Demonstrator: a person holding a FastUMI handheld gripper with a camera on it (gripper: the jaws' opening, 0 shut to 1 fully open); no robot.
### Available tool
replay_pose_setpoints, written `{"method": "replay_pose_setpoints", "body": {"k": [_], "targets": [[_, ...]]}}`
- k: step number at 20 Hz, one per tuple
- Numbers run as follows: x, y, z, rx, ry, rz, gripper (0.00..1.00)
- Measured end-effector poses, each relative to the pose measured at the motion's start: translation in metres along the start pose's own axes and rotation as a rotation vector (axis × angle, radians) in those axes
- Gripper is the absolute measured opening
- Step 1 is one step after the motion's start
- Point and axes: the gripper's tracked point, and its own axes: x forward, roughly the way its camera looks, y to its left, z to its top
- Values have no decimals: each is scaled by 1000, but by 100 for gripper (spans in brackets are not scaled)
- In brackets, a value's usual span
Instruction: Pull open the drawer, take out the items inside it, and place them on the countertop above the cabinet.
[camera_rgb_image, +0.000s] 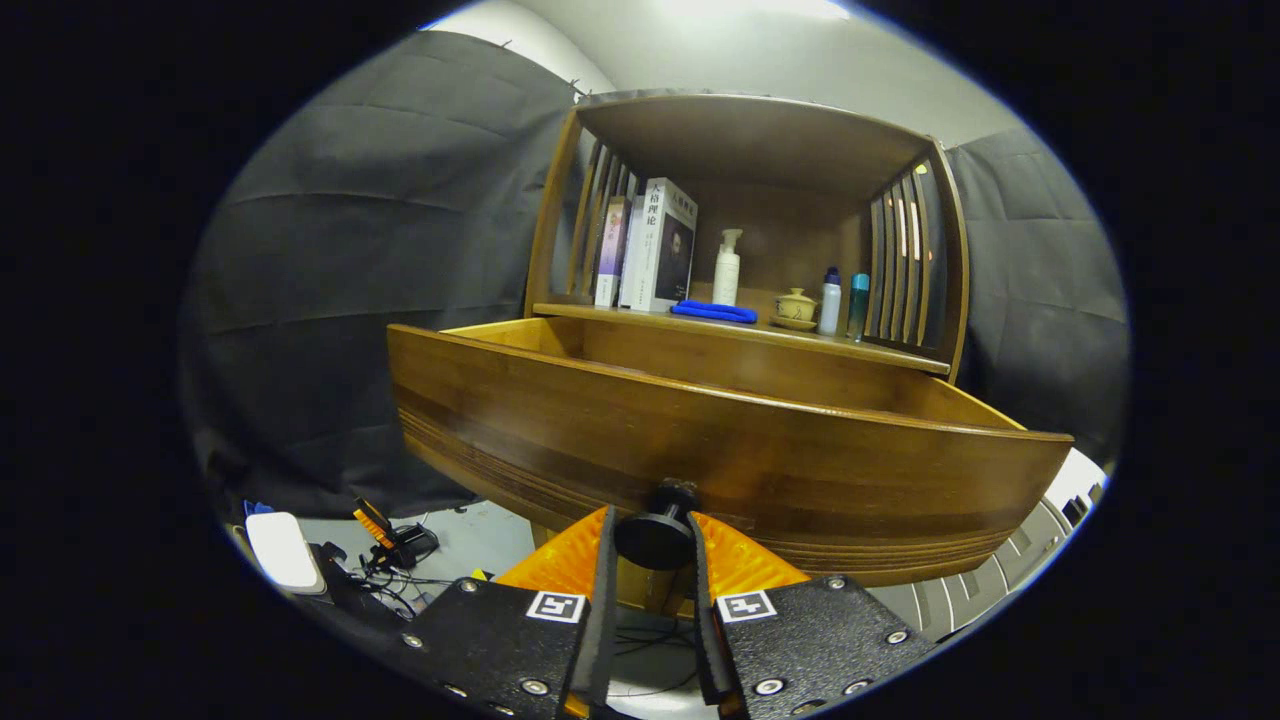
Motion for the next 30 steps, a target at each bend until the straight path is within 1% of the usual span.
{"method": "replay_pose_setpoints", "body": {"k": [2, 4, 6, 8, 10, 13, 15, 17, 19, 23, 26, 28, 30], "targets": [[-1, -1, -2, 27, 5, 0, 34], [-2, -1, 1, 41, -7, 0, 38], [-9, -2, 20, 3, -73, -14, 46], [-14, -3, 37, -18, -130, -11, 60], [-19, -4, 48, 14, -148, -2, 73], [-24, -21, 81, 55, -205, -34, 94], [-22, -27, 95, 74, -204, -32, 94], [-17, -28, 102, 88, -161, -7, 94], [-9, -35, 111, 92, -135, 2, 94], [18, -47, 129, 126, -99, 29, 94], [42, -68, 141, 155, -61, 16, 94], [61, -83, 140, 187, -10, 7, 94], [79, -92, 133, 225, 63, 17, 94]]}}
